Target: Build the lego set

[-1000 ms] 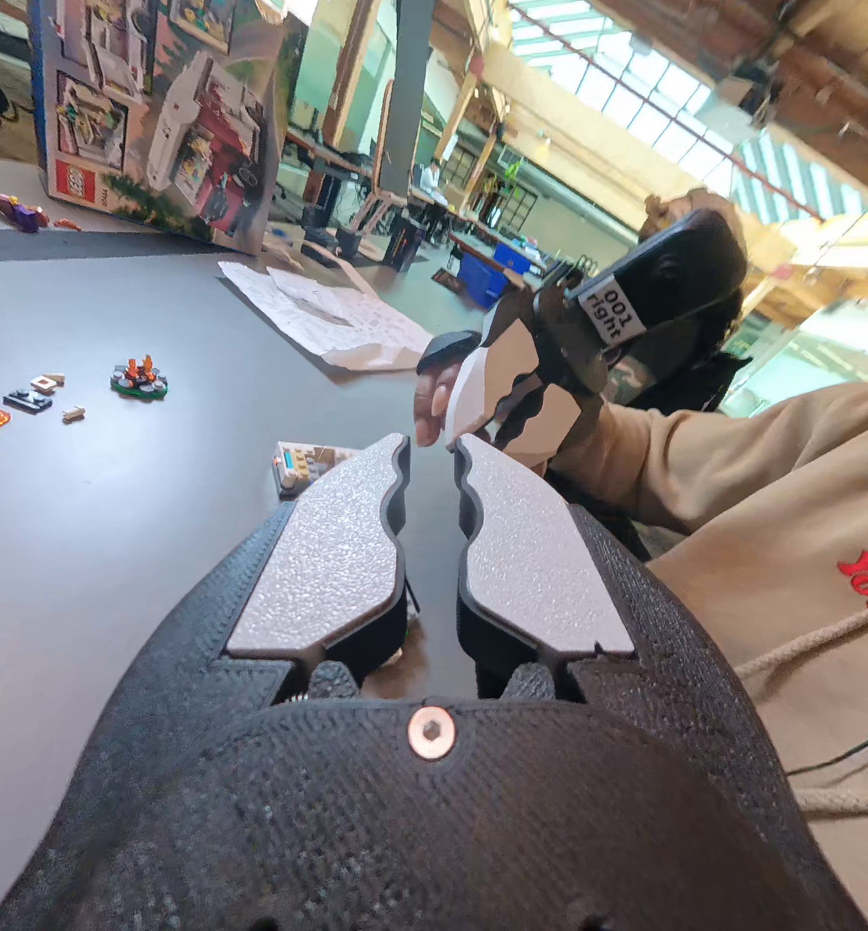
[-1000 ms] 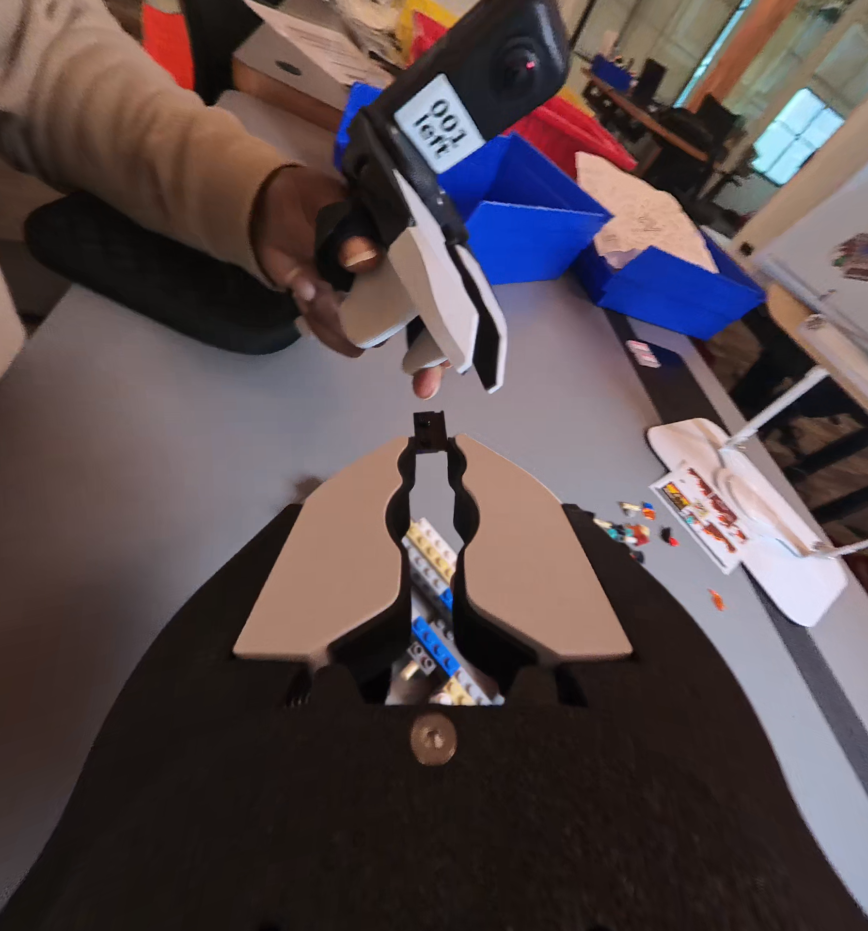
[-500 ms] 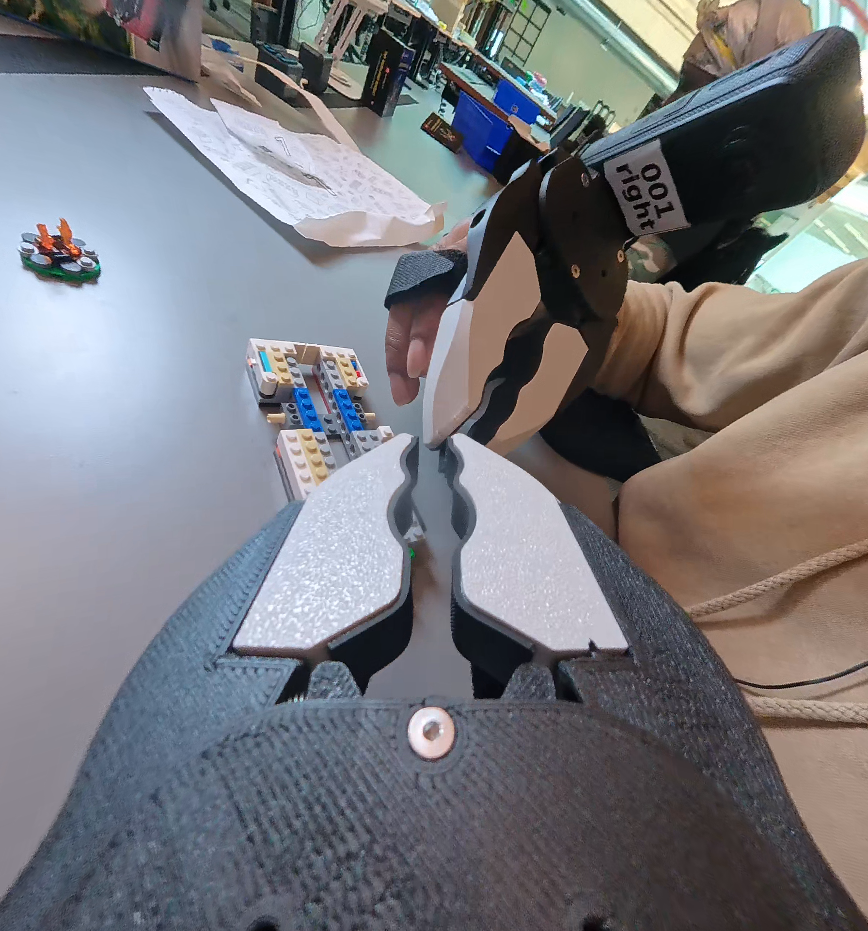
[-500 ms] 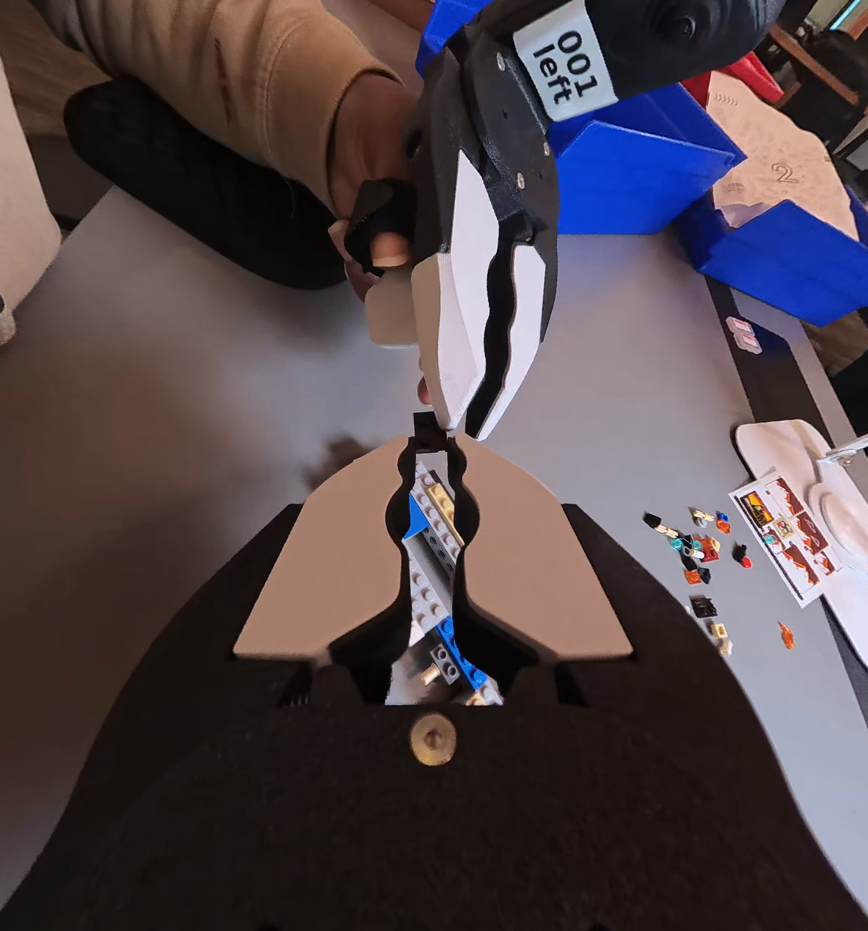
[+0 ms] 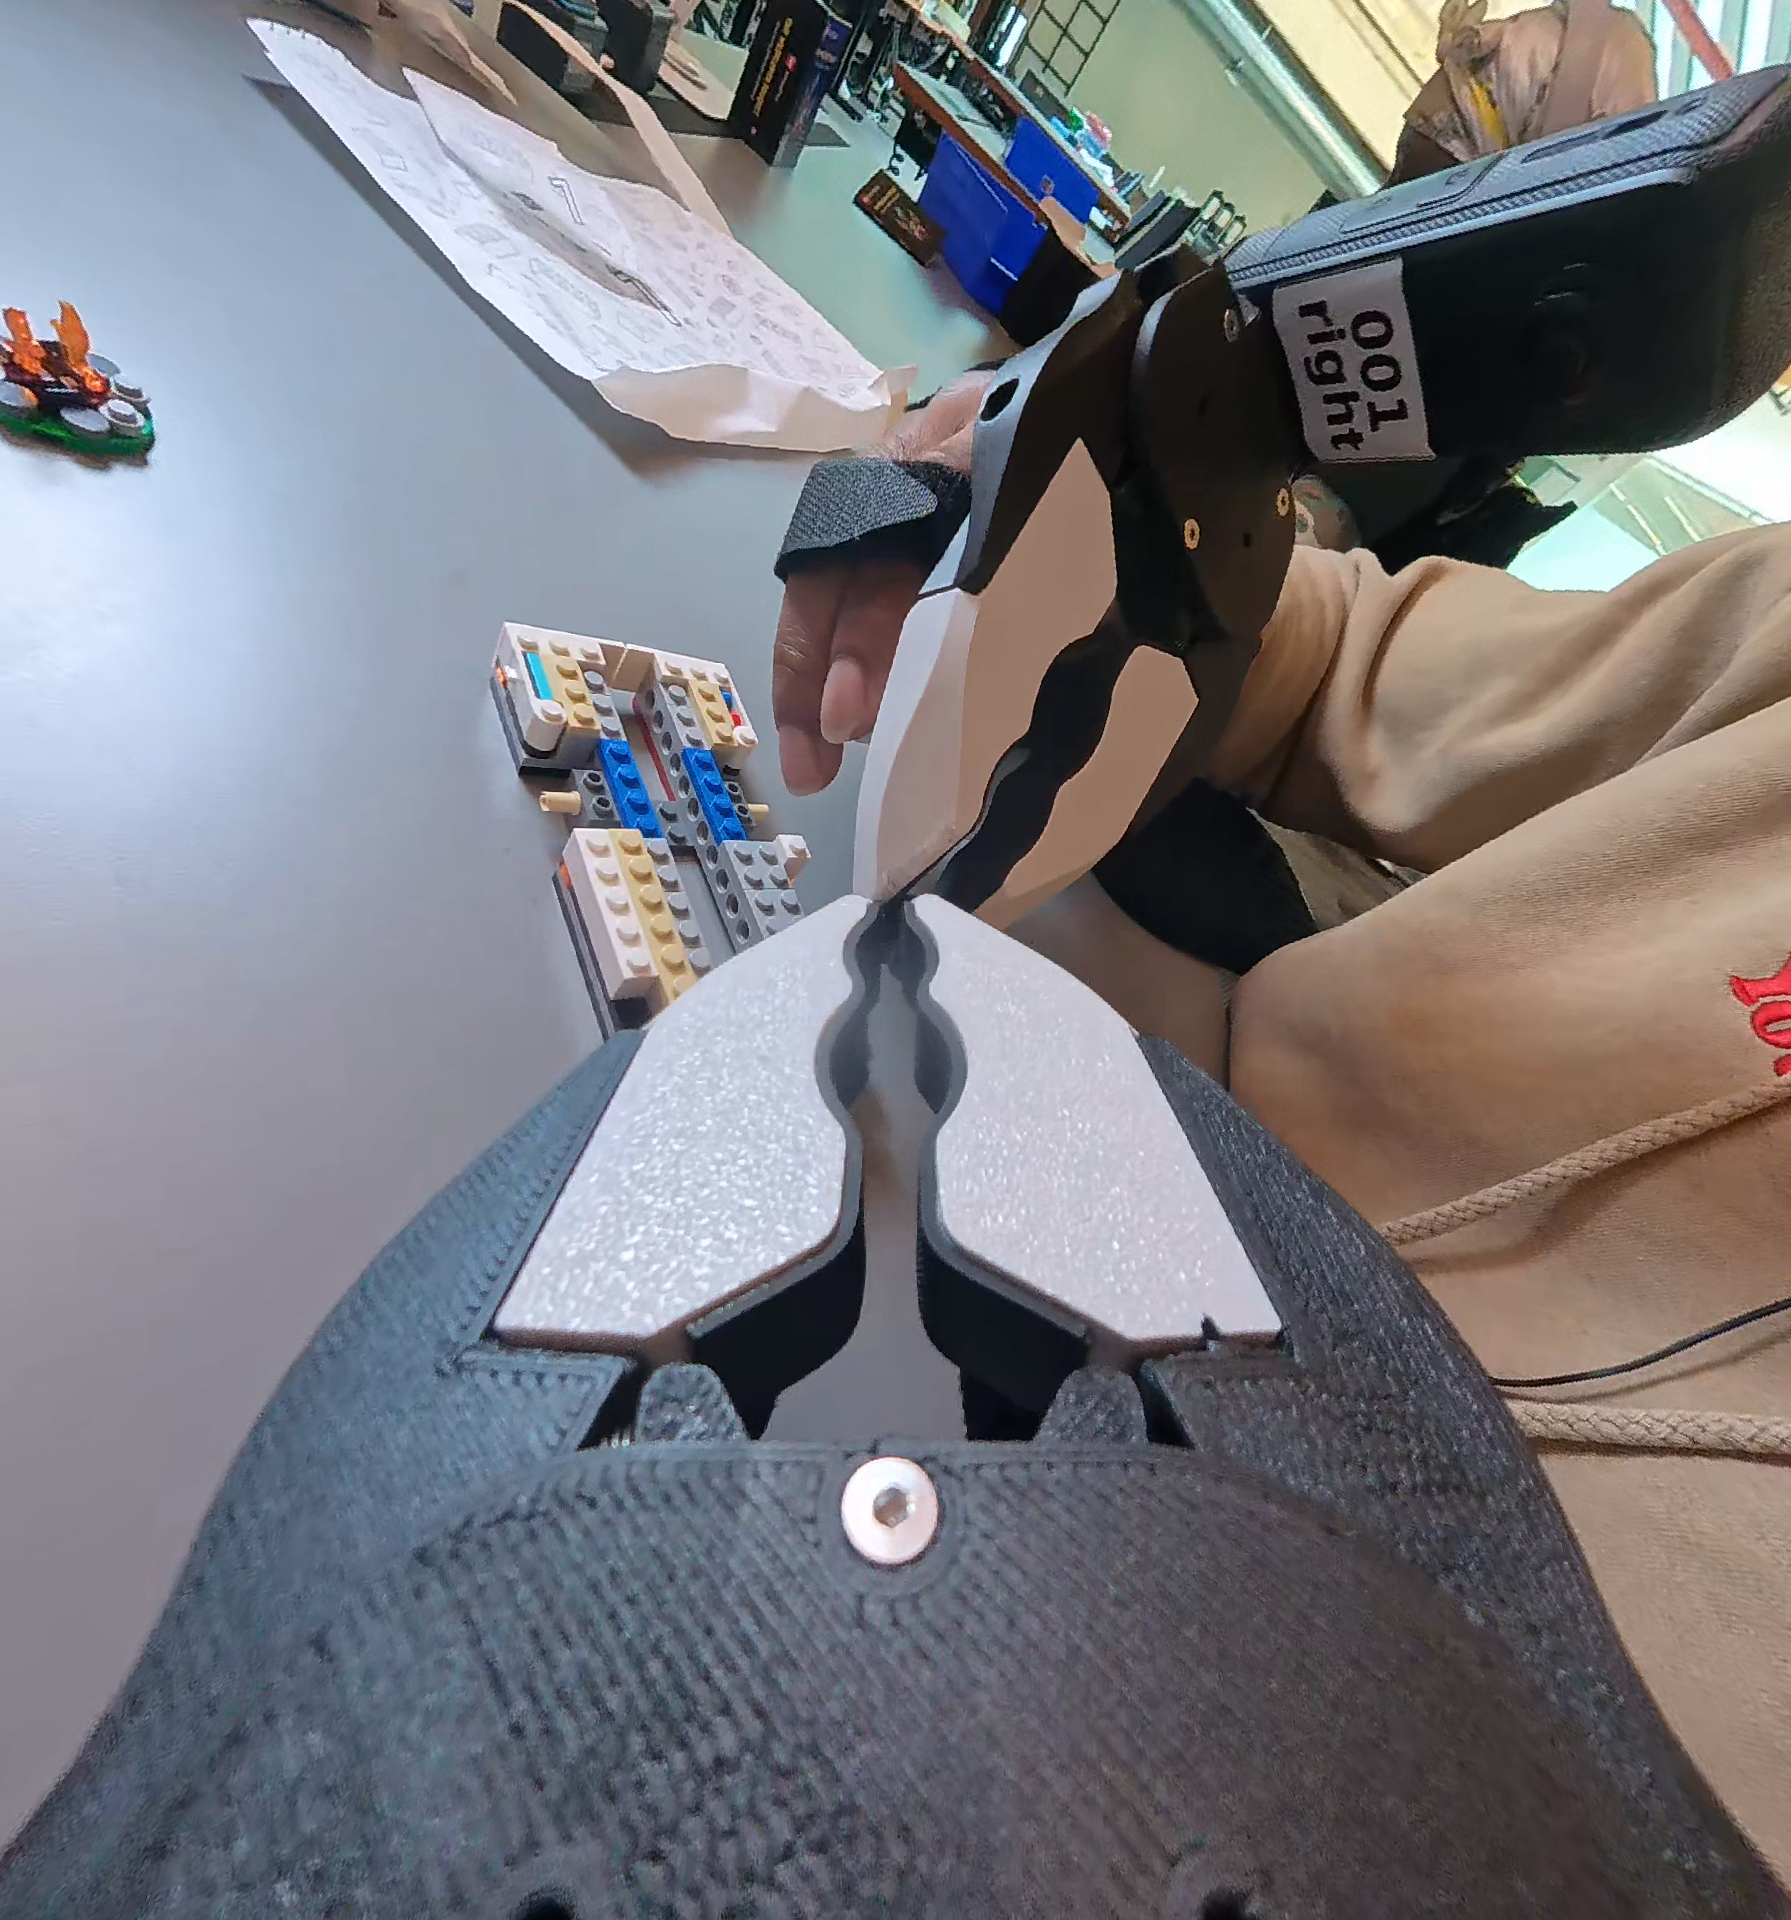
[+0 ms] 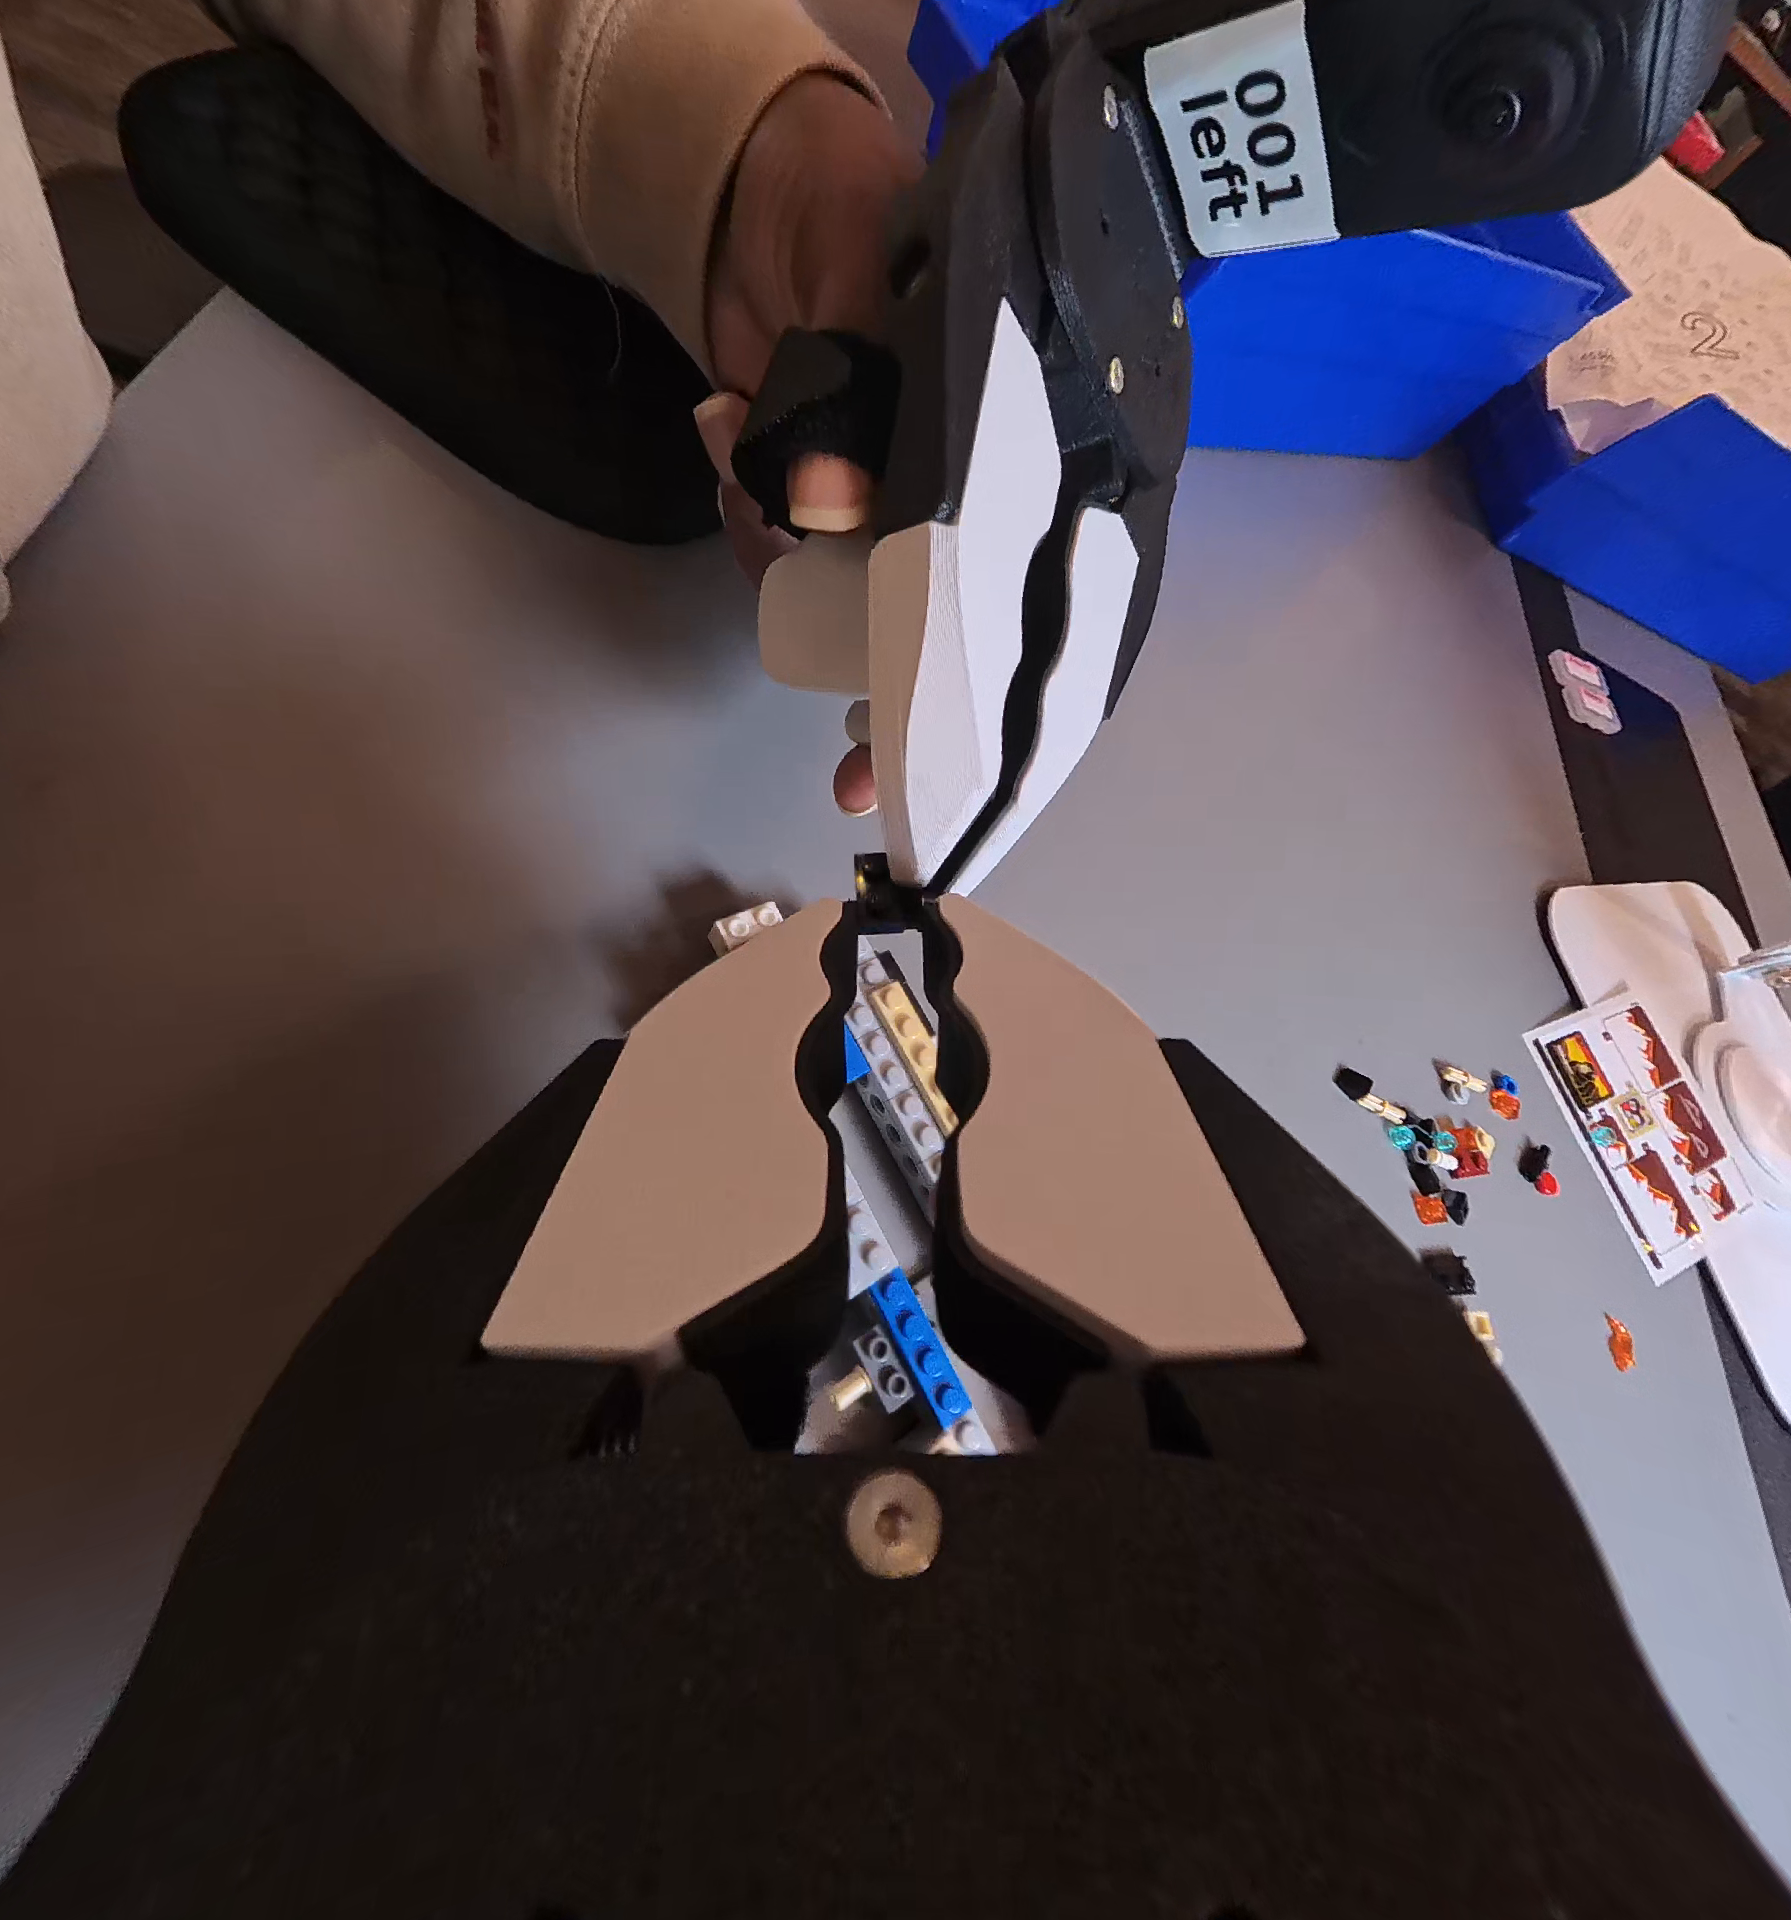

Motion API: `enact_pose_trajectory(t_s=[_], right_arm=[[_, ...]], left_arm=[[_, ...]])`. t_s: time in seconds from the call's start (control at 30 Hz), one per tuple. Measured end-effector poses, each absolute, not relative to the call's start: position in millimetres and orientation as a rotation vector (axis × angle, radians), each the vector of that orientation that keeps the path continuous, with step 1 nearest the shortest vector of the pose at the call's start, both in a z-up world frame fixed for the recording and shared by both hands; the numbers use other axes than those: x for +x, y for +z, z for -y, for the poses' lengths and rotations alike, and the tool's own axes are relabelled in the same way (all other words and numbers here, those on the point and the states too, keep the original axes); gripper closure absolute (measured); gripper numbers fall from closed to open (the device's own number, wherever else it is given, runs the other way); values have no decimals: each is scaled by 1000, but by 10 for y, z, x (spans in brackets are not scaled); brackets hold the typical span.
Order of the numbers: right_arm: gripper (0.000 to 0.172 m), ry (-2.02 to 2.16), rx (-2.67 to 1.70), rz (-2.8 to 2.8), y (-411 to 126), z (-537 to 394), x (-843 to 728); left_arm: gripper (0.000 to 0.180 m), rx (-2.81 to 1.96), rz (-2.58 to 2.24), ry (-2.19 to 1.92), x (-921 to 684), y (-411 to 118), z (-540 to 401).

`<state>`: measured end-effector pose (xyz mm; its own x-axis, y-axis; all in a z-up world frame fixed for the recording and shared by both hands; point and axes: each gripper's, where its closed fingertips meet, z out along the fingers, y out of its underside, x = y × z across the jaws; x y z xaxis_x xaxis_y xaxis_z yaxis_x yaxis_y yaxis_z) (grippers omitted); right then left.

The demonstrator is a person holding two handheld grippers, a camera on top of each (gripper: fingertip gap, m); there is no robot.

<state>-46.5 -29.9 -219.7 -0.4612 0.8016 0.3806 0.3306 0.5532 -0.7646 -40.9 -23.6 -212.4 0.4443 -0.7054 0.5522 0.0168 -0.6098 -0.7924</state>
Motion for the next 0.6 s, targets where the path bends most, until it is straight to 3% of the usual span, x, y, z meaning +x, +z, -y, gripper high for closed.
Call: enact_pose_trajectory(t_s=[0.37, 0.6], right_arm=[[160, 682, -841, 2109, -2218, 287, -470], [160, 663, -823, 2134, -2219, 305, -464]], left_arm=[[170, -1987, -538, -1287, -411, -2178, 252], [175, -1987, -532, -1330, -395, -2163, 275]])
